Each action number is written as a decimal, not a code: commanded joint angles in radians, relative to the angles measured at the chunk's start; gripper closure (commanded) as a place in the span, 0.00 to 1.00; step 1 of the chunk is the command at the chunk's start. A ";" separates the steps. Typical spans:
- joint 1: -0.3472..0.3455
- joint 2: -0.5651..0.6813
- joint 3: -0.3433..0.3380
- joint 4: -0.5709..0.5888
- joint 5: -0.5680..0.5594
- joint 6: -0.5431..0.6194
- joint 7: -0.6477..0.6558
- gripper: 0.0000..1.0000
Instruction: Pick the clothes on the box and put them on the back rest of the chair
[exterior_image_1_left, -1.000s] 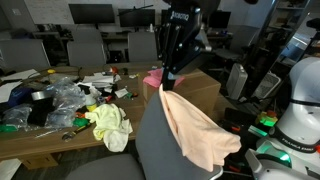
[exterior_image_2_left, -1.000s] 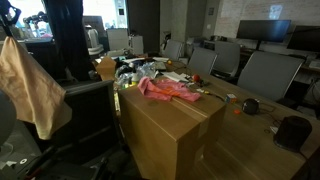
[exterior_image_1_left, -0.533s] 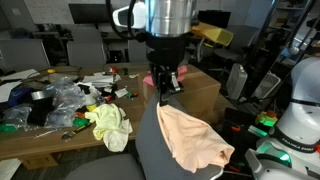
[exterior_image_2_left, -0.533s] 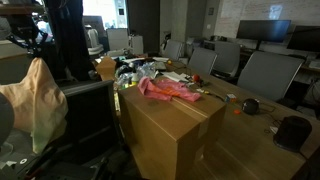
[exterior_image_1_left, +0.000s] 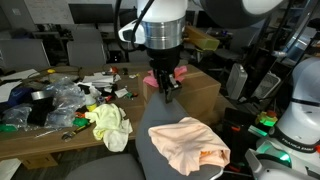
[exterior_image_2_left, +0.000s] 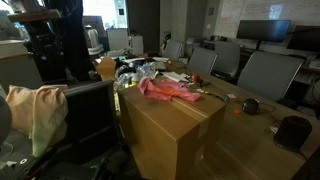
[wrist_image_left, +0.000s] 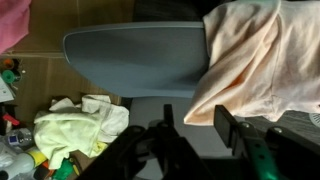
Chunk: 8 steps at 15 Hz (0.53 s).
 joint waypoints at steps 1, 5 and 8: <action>-0.050 -0.067 -0.020 -0.041 -0.099 0.026 0.035 0.21; -0.163 -0.138 -0.118 -0.087 -0.222 0.093 0.072 0.00; -0.255 -0.156 -0.219 -0.064 -0.214 0.097 0.062 0.00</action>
